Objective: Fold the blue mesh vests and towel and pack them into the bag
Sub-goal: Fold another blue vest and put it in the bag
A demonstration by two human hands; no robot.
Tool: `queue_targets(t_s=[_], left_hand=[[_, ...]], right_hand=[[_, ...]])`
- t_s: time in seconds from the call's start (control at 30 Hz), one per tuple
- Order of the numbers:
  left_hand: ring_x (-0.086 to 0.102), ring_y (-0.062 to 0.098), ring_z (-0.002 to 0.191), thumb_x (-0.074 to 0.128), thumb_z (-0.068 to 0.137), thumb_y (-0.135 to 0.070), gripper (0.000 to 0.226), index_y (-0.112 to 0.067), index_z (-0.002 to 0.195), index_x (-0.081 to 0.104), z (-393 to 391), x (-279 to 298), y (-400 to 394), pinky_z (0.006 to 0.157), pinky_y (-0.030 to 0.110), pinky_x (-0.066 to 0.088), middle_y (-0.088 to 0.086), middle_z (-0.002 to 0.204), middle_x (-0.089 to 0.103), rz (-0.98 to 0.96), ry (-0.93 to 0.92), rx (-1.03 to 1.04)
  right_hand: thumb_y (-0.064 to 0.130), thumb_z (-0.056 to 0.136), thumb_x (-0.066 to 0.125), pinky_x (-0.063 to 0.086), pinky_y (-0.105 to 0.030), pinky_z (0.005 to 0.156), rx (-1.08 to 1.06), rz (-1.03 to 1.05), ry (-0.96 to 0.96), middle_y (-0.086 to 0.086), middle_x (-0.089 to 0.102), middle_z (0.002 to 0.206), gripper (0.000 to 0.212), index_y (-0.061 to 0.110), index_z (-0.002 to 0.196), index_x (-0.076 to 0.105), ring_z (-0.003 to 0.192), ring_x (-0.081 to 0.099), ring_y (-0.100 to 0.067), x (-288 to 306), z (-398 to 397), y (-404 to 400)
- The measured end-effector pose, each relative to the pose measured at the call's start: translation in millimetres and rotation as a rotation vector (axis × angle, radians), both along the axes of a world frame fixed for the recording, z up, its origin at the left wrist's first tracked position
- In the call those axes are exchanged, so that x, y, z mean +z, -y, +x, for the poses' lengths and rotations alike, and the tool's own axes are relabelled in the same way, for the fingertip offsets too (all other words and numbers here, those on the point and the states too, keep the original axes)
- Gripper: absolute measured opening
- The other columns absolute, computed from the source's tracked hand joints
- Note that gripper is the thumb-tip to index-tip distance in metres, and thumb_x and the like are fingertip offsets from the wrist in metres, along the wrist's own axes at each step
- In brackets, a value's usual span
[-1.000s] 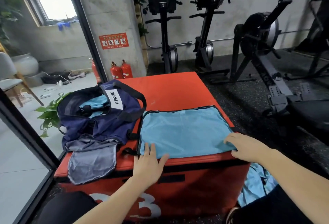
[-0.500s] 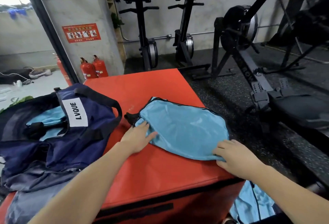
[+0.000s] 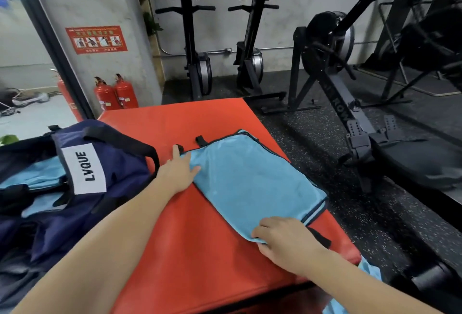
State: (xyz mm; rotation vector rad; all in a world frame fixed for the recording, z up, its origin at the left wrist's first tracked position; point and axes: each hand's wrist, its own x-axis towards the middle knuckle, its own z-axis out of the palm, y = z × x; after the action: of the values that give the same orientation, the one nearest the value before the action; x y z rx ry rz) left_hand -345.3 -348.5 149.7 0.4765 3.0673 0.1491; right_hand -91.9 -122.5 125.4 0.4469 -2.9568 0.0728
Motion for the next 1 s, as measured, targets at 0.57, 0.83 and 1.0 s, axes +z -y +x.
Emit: queue_targets(t_s=[0.57,0.83,1.0], left_hand=[[0.059,0.009,0.116,0.058,0.096,-0.024,0.033,-0.027,0.129,0.063,230,-2,92,0.104,0.031,0.045,-0.009,0.130,0.062,0.514,-0.163,-0.207],[0.052,0.003,0.111,0.065,0.091,-0.048,0.039,-0.031,0.126,0.064,279,-19,95,0.102,0.023,0.041,-0.014,0.117,0.062,0.387,-0.006,-0.324],[0.046,0.008,0.114,0.067,0.086,-0.056,0.046,-0.032,0.125,0.061,288,-28,93,0.102,0.029,0.041,-0.014,0.118,0.061,0.307,-0.026,-0.313]], right_hand=[[0.041,0.087,0.069,0.052,-0.027,0.085,0.096,-0.660,0.284,0.002,0.074,0.095,0.027,0.022,0.105,0.072,0.087,0.067,-0.011,35,37,131],[0.046,0.082,0.076,0.046,-0.023,0.094,-0.077,-0.448,0.186,0.015,0.067,0.104,0.032,0.026,0.107,0.070,0.099,0.059,-0.001,28,62,7],[0.055,0.074,0.078,0.042,-0.027,0.093,-0.087,-0.202,0.220,0.018,0.059,0.102,0.041,0.032,0.105,0.066,0.100,0.051,-0.006,17,85,-58]])
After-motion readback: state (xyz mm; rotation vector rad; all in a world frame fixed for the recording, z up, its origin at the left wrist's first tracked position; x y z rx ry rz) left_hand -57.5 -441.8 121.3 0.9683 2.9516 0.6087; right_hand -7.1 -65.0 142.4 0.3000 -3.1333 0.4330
